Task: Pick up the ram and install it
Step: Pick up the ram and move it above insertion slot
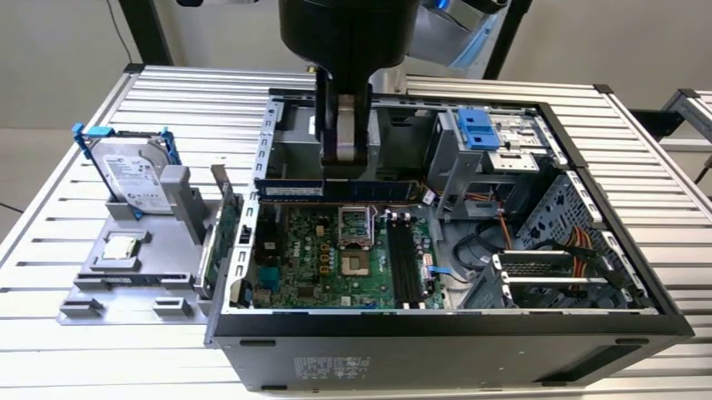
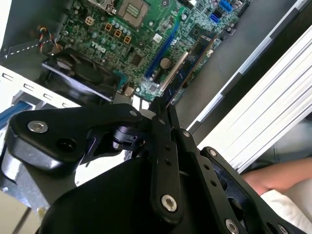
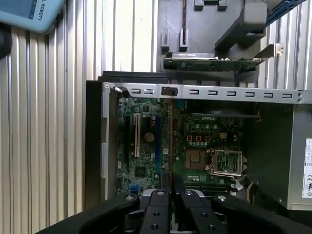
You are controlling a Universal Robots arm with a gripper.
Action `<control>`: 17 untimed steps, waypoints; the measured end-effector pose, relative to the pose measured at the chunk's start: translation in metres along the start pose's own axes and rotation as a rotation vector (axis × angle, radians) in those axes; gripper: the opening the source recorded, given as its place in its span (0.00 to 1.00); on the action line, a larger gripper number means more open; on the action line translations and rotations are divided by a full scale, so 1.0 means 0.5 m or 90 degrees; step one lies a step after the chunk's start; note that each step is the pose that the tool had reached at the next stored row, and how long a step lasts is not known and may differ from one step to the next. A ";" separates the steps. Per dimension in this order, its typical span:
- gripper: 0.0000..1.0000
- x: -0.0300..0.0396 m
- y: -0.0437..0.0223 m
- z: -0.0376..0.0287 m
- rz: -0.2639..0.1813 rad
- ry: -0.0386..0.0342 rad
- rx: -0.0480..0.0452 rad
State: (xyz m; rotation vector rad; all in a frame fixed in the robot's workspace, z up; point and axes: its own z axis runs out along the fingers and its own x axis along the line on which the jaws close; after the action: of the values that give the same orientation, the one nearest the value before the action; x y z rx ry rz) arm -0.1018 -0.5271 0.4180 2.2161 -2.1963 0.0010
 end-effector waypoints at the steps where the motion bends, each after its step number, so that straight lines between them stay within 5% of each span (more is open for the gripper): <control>1: 0.00 0.000 -0.003 0.000 0.000 0.0000 0.0000; 17: 0.00 0.000 -0.031 0.000 0.000 0.0000 0.0000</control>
State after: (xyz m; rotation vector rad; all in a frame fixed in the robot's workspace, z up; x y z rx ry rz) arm -0.0865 -0.5270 0.4180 2.2160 -2.1963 0.0010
